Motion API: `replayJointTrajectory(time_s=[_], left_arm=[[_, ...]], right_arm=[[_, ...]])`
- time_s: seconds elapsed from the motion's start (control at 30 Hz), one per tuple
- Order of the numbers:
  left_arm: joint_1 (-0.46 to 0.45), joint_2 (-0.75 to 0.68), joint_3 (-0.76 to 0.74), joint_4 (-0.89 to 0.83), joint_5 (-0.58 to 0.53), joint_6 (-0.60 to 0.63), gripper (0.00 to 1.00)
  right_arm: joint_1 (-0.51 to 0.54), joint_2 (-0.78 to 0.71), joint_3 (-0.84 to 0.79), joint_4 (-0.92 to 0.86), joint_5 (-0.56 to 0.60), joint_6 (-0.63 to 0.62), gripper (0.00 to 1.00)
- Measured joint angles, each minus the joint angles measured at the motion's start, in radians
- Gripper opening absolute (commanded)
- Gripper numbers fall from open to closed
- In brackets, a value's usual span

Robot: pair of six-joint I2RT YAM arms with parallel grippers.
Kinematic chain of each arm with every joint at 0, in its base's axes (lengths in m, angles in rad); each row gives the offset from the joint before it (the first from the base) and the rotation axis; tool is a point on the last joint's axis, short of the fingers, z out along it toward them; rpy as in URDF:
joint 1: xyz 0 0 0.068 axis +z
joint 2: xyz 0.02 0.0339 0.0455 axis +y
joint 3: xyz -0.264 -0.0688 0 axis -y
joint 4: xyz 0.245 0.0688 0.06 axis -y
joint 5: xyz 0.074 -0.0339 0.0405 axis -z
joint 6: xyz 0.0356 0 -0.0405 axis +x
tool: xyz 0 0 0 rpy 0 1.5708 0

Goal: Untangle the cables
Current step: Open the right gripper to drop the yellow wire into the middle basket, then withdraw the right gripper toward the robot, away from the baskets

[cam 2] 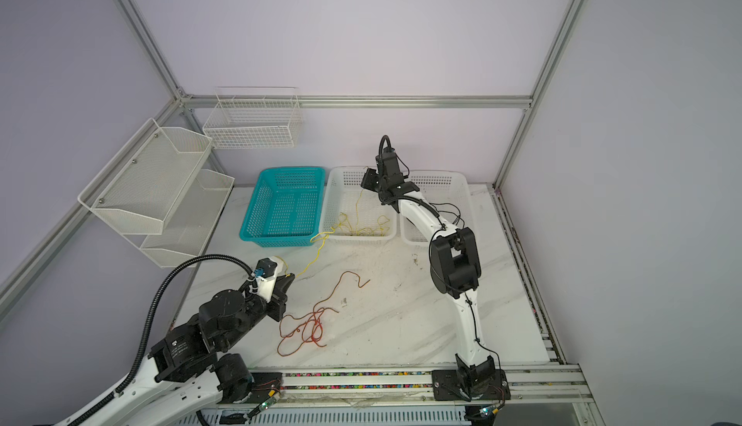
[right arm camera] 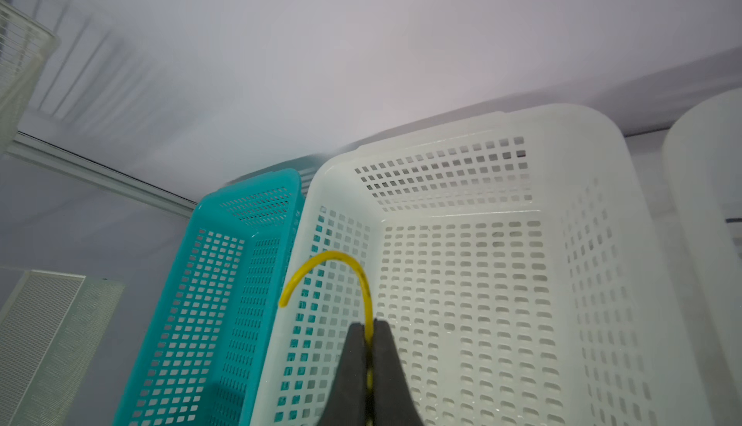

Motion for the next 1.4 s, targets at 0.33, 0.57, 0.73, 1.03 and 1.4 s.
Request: replayJointTrajectory(time_s=[0.33,0.57,0.73,1.03,1.4], left_arm=[[0.005,0.000,0.000,0.005,-0.007,0.002,0.00],[0.005,-0.001,0.000,0.008,-0.007,0.003,0.00],[0.005,-0.004,-0.002,0.010,-0.008,0.003,0.00],[0.005,-0.005,-0.013,0.011,-0.008,0.003,0.00],[0.006,-0.005,-0.013,0.011,-0.008,0.003,0.00]], right_arm=[[-0.001,0.027,0.005,0.026,-0.037,0.009,0.00],[-0.001,0.027,0.005,0.025,-0.040,0.012,0.00],[-0.001,0.027,0.005,0.023,-0.044,0.011,0.05],[-0.001,0.027,0.005,-0.002,-0.043,-0.003,0.25],[-0.001,0.025,0.051,-0.066,-0.041,-0.009,0.43]])
